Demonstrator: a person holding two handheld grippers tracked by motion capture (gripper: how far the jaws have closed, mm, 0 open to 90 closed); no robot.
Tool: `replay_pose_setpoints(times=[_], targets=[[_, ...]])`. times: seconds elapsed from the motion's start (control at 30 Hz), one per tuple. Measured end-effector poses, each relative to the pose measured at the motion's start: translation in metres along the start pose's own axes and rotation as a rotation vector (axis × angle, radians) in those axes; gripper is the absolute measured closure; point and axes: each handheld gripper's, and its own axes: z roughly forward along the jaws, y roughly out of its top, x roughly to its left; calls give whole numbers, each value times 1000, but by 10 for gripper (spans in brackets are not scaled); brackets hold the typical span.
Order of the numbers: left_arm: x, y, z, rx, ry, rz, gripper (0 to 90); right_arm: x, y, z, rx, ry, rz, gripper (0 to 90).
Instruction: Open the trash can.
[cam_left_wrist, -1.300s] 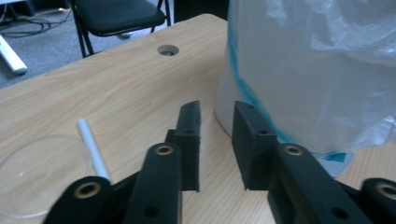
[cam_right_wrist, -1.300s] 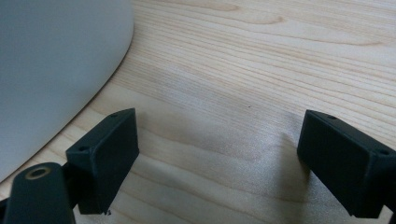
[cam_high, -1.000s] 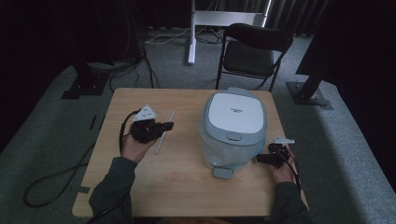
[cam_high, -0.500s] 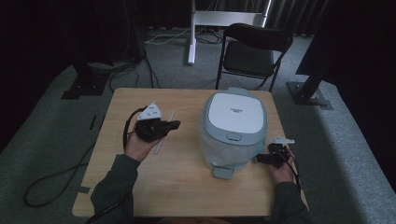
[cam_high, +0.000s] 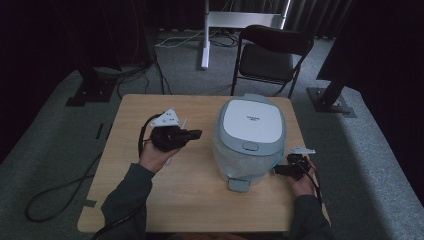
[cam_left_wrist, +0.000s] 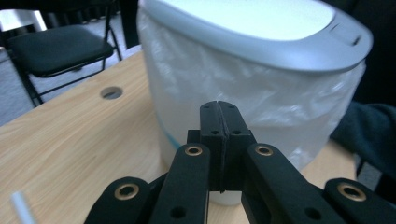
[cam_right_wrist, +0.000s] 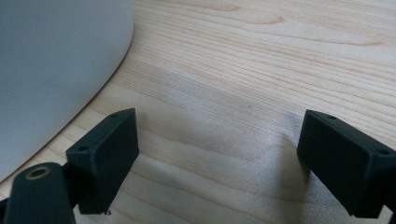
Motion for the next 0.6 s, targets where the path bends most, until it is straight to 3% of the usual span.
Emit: replay_pose_setpoints(times=[0.6], targets=[[-19,15,0,-41,-107,28,900,0,0,0,0,0,0,116]])
